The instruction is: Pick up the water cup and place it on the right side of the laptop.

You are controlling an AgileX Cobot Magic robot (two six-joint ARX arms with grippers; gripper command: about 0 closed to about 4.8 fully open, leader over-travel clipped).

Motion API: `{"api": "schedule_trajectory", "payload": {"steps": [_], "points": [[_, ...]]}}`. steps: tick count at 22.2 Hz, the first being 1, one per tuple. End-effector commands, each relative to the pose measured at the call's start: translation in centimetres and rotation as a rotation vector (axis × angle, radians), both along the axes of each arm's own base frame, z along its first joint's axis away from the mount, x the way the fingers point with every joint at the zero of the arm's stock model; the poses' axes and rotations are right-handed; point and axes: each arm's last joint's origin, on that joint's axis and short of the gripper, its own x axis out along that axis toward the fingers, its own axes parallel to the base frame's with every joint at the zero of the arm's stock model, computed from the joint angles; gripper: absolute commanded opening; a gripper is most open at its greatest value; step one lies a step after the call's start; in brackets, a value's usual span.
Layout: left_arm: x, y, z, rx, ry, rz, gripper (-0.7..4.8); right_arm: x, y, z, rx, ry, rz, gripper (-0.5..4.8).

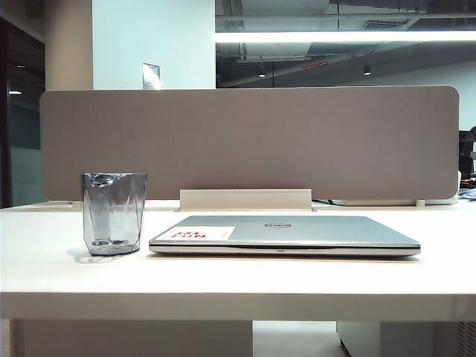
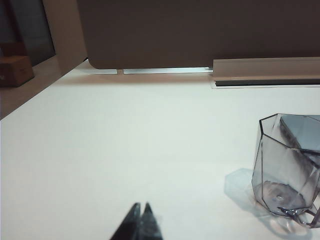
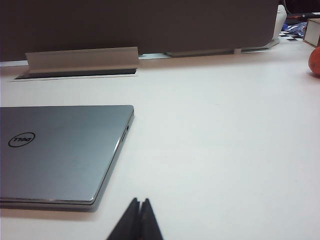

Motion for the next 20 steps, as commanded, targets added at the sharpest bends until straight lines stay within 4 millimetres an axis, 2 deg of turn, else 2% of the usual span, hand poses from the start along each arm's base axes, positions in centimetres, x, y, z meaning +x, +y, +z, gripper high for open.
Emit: {"api": "schedule_trajectory", "payload": {"steps": [1,10,15,17,20], "points": [[0.0,0.0,0.2,-0.001,-0.011,0.005,-0.03,0.0,0.0,-0.1,0.0,-0.006,-0.003,-0.08],[0.0,0.0,0.2,-0.001,-0.011,0.005,-0.03,0.0,-0.1,0.1,-0.011,-0.024,-0.023,-0.08],[0.0,0.0,0.2,-0.001,-0.011,-0.007,-0.03,0.0,0.1,0.6,0.105,-0.074,0.025,-0.08],[0.0,0.0,0.2,-0.001,-0.011,-0.006,-0.03,0.0,0.3,0.8,0.197,-0.086,0.119,-0.08],[0.0,0.0,0.2,-0.001,-0.011,-0.006,-0.03,-0.1,0.8,1.1,0.203,-0.097,0.264,-0.09]]}}
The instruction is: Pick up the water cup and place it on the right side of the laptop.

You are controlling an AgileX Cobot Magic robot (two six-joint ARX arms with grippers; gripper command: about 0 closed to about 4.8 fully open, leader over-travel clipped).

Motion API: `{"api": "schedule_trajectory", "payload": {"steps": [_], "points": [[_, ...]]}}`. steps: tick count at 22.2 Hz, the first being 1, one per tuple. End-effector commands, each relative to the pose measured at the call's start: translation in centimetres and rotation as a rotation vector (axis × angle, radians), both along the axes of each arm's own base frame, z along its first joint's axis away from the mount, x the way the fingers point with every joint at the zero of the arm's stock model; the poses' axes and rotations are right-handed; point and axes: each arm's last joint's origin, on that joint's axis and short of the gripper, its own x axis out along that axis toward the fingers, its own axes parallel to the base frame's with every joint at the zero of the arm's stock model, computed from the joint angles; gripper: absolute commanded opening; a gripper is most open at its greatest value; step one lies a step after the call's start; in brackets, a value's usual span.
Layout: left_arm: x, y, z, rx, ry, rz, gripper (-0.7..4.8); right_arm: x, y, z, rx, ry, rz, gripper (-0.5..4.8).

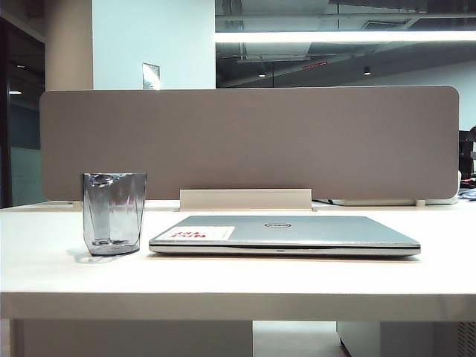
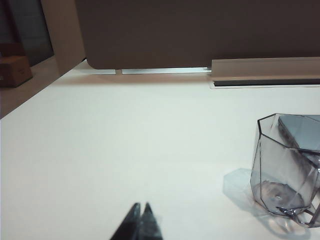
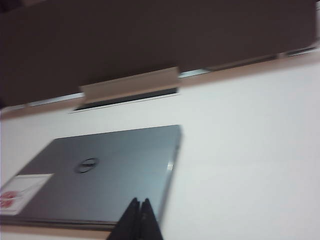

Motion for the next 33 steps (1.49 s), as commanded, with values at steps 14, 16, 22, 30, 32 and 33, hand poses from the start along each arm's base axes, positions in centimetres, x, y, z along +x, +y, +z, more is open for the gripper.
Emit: {"api": "schedule_trajectory", "payload": {"steps": [14,16,22,30,32,33], "points": [[0.0,-0.1,0.2,0.0,-0.011,-0.039,-0.04,-1.2,0.6,4.8,-0.006,-0.14,0.197,-0.09],[0.0,-0.1,0.2,-0.001,-0.009,-0.04,-0.04,-1.1,0.6,5.7,-0.008,-0.127,0.197,-0.09],[0.0,-0.1,-0.2,-0.002,0.027,-0.043,-0.04,1.0,0.7,8.3,-0.013,-0.028,0.217,-0.09],[0.0,-0.1,-0.2,-0.002,0.027,-0.043,-0.04,5.6,4.4,9.5,-0.095,0.056,0.402,-0.09],[0.0,-0.1,-0.2,-0.002,0.027,-0.043,-0.04,6.9,6.5,9.3,-0.116,0.111,0.438,-0.09],[0.0,-0.1,-0.2,-0.002,0.027,-0.043,-0.04,7.7,7.7,9.2,-0.126,0.137,0.461,-0.09]]}}
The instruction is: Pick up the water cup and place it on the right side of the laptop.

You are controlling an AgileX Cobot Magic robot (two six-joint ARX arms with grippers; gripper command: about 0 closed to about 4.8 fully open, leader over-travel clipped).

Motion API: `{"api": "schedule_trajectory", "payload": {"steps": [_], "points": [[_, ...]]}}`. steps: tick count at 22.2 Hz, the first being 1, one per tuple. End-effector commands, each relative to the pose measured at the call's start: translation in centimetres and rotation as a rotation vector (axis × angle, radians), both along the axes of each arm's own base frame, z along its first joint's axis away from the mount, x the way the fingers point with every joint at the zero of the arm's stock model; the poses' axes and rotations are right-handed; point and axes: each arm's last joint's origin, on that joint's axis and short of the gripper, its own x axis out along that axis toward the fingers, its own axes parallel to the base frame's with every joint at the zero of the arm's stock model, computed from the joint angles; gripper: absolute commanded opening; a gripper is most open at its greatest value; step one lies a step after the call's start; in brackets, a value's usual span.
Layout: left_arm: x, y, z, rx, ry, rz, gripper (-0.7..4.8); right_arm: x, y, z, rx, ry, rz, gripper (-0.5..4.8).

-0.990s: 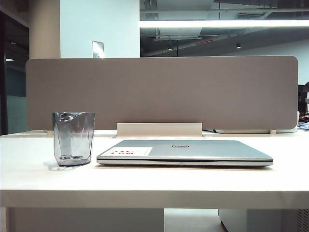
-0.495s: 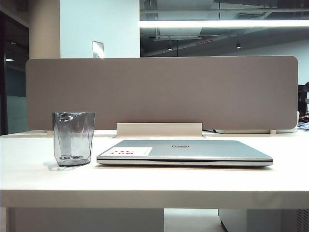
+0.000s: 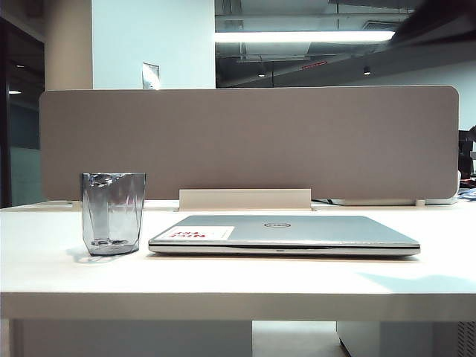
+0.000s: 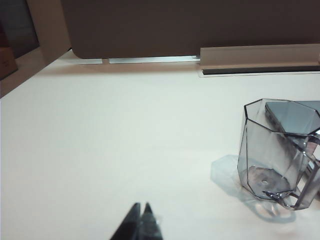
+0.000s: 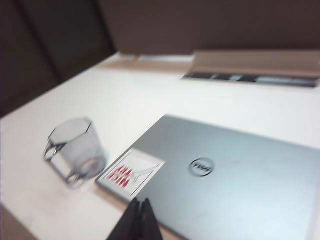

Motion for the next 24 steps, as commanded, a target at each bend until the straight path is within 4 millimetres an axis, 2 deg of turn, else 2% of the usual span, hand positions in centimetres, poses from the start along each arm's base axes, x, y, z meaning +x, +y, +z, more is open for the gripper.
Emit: {"api": "schedule_trajectory", "payload": {"steps": [1,4,10,16,19,20,24], "points": [[0.0,0.0,0.2,0.0,-0.013,-0.002,-0.04,1.8,2.6,0.1,-0.034,0.025,0.03,-0.09],[0.0,0.0,0.2,0.0,-0.011,-0.002,-0.04,4.0,5.3,-0.3,-0.052,0.059,0.099,-0.09],[0.0,0.0,-0.1,-0.001,0.015,-0.002,-0.04,6.6,8.2,-0.9,-0.051,0.06,0.162,-0.09],[0.0,0.0,-0.3,-0.001,0.037,-0.001,-0.04,7.8,10.8,-1.5,-0.071,0.079,0.222,-0.09],[-0.1,0.0,-0.8,-0.001,0.095,-0.002,-0.04,8.4,12.9,-1.8,-0.095,0.088,0.269,-0.09],[-0.1,0.0,-1.0,-0.001,0.109,-0.001,-0.04,8.7,14.4,-1.9,-0.099,0.091,0.299,-0.09],[-0.1,0.0,-0.9,-0.001,0.105,-0.001,-0.04,9.0,17.4,-2.1,-0.116,0.104,0.349,-0.09]]}}
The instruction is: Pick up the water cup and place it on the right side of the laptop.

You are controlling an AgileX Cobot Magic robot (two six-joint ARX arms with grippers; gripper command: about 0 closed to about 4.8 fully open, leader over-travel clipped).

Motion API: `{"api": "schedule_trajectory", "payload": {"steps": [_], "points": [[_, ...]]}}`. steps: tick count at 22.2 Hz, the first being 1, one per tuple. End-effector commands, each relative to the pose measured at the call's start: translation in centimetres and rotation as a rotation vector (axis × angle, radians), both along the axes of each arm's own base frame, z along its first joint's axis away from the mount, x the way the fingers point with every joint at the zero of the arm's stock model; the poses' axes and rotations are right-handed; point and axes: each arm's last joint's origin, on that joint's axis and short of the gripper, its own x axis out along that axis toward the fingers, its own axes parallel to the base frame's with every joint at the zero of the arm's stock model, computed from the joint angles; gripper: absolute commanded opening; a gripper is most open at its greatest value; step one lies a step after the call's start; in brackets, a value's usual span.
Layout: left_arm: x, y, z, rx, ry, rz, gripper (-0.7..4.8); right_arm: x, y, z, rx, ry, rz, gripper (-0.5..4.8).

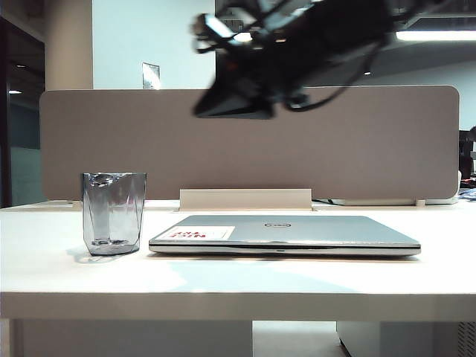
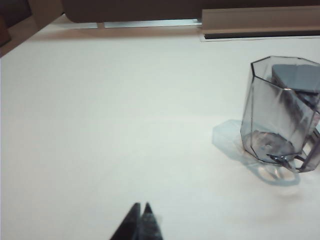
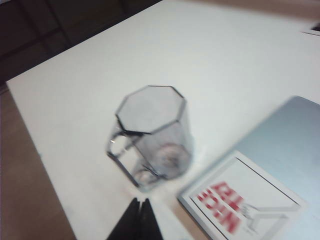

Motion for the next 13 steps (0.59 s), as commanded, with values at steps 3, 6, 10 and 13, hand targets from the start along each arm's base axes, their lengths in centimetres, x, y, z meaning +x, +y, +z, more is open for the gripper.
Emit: {"api": "schedule_trajectory", "payload": {"steps": [3,6,10,13], "points": [[0.0,0.0,0.2,-0.001,-0.009,-0.003,-0.04,0.4,4.5,0.2,-0.029,0.012,0.075,-0.09],[0.0,0.0,0.2,-0.001,-0.01,-0.003,-0.04,0.5,7.1,-0.1,-0.079,0.048,0.095,-0.09],[0.0,0.0,0.2,-0.001,-0.01,-0.003,-0.04,0.3,9.4,-0.2,-0.124,0.078,0.121,-0.09],[0.0,0.0,0.2,-0.001,-0.01,-0.002,-0.04,0.1,10.6,-0.2,-0.133,0.079,0.143,-0.09]]}}
